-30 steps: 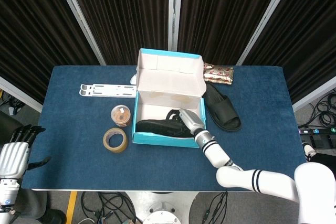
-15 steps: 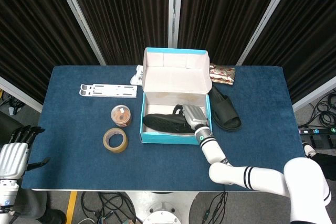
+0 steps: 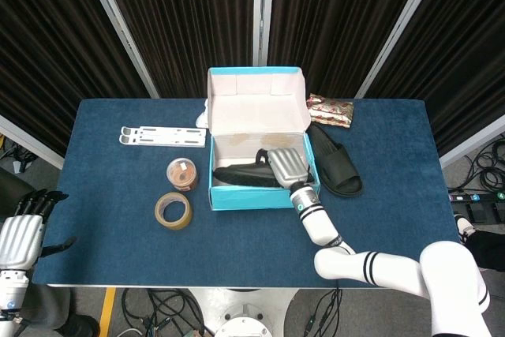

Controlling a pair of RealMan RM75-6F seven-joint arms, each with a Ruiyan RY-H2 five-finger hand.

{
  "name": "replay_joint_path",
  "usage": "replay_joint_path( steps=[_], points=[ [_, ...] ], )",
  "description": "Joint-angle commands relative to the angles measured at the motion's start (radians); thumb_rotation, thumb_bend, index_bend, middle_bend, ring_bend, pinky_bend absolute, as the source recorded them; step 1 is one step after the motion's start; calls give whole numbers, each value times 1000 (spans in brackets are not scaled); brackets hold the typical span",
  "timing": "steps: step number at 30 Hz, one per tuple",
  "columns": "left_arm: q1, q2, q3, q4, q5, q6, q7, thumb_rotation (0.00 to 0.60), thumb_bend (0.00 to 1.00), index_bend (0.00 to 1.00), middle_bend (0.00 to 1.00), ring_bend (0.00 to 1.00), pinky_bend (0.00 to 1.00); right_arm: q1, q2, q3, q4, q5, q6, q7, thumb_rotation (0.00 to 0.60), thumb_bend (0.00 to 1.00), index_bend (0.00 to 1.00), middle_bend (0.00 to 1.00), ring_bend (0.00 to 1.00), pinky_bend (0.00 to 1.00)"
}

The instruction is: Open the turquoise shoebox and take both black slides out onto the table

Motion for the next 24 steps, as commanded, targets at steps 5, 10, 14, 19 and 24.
replay_joint_path(
  steps=[5, 10, 14, 19, 24],
  points=[
    [-3, 2, 1, -3, 1, -5, 1, 600, 11, 221, 183, 105, 106, -5, -15, 41, -1, 100, 37, -117, 600, 903, 852, 682, 660, 646],
    [-1, 2, 3, -4, 6, 0, 2, 600, 11, 221, 183, 105, 106, 30, 1, 45, -24, 236, 59, -290, 600, 890, 798, 673, 668, 674],
    [-3, 2, 2, -5, 6, -2, 3, 600, 12, 221, 183, 105, 106, 45, -20, 43, 5, 263, 92, -357, 600, 884, 791, 673, 686, 703],
    [-4, 4, 1, -7, 6, -3, 5, 600, 11, 221, 183, 105, 106, 56, -38, 75, 36, 305, 87, -374, 600, 884, 787, 673, 693, 718],
    [-8, 4, -2, -8, 5, -5, 5, 600, 11, 220, 183, 105, 106, 63, -65, 101, 83, 287, 89, -350, 600, 883, 779, 663, 691, 719]
  ],
)
